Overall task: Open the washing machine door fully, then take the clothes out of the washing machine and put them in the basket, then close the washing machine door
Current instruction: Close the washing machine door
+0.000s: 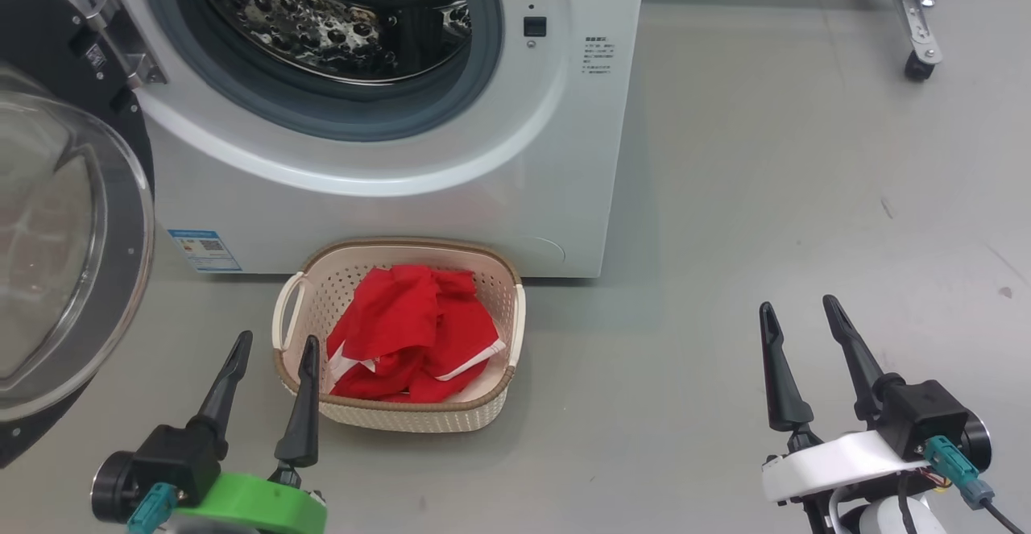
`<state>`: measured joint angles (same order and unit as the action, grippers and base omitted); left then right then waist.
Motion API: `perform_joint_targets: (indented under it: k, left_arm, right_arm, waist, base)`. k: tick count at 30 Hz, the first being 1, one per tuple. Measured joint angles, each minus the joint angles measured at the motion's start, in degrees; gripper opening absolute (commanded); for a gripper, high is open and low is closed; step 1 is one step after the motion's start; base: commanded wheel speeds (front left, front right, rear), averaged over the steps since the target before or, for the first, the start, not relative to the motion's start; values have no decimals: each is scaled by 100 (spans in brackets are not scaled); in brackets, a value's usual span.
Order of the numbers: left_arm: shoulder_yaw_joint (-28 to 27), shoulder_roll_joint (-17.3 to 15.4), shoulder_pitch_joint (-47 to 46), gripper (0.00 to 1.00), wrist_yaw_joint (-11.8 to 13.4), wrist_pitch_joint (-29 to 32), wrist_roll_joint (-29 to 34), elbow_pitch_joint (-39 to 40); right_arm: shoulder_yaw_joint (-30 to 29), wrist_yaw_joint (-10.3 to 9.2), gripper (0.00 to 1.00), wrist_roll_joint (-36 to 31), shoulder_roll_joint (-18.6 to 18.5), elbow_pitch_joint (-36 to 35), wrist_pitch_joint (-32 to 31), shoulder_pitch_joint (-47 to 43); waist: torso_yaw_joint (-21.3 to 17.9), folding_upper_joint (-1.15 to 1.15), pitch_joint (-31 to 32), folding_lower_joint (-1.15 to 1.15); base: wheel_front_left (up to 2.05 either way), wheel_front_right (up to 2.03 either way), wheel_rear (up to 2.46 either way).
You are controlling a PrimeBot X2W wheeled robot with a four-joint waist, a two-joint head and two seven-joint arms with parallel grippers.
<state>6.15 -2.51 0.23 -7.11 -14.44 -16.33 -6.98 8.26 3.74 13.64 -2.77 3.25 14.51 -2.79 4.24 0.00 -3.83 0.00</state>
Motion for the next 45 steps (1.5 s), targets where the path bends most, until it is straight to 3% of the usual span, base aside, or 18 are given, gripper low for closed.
perform_joint_targets:
  k: [31,45]
  left_arm:
    - [-107,1,10,100,83,0,-11,-9]
    - [-211,0,96,100,83,0,143,98]
  right_arm:
    - [279,126,100,3,10,37,0,-27]
    - [361,142,100,45,20,55,0,-52]
  waist:
    - [1953,0,205,0]
    - [2373,0,331,0]
  base:
    - [0,0,0]
    - [0,0,0]
